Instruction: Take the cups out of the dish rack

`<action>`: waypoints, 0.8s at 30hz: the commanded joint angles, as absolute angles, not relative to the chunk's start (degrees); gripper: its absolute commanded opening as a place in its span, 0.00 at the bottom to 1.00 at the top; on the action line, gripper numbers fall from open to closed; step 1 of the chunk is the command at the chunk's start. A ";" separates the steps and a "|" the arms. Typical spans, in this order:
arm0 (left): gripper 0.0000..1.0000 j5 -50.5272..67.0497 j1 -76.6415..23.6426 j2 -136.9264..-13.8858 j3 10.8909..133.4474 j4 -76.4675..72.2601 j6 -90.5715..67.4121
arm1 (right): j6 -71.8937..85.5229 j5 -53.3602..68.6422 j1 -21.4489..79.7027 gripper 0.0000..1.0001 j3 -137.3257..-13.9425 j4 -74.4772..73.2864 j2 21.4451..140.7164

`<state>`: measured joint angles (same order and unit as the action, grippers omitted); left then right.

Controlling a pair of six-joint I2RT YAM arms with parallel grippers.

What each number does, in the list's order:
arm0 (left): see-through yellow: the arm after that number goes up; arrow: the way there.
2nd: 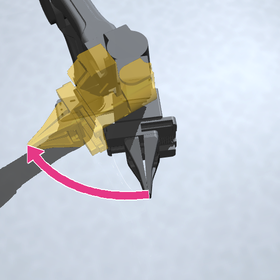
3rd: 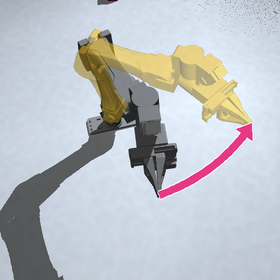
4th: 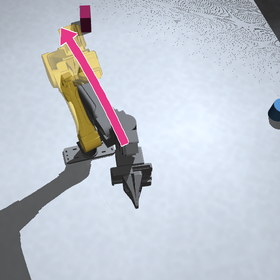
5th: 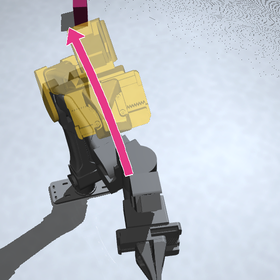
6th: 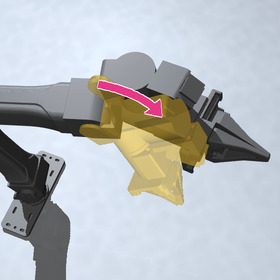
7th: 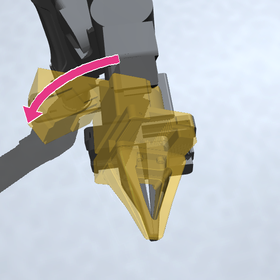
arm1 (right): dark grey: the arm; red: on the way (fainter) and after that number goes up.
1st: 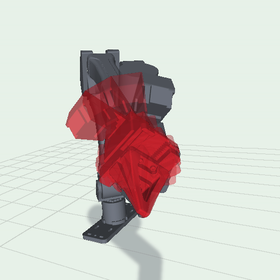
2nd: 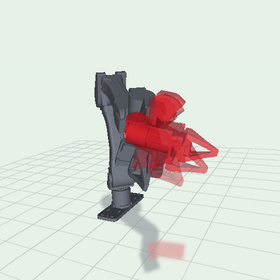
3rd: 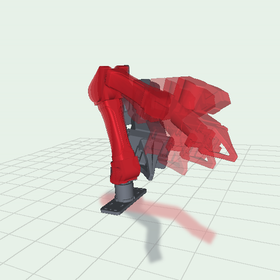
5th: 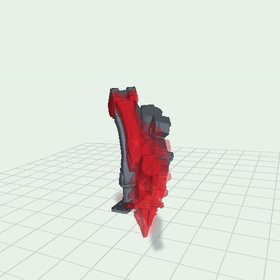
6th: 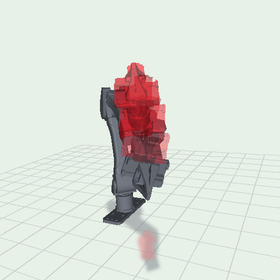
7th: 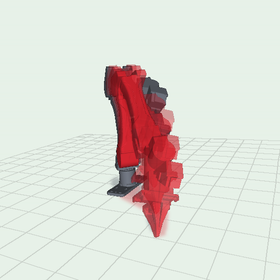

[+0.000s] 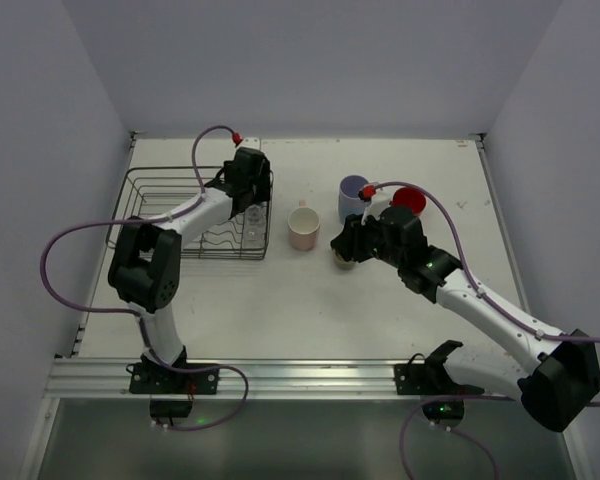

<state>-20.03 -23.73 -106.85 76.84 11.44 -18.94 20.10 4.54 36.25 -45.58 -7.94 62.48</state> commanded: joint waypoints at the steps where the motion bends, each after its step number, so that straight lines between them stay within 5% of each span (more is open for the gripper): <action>1: 0.00 -21.28 -23.82 -99.07 76.82 8.18 -19.86 | 21.00 5.98 36.21 0.39 -45.70 -4.75 60.38; 12: 0.00 -18.90 -23.73 -94.66 76.38 7.29 -20.48 | 24.87 9.40 36.30 0.44 -46.58 -1.50 57.48; 24: 0.00 -11.35 -23.73 -79.56 68.83 5.19 -25.83 | 39.89 17.75 36.91 0.77 -43.95 20.17 64.32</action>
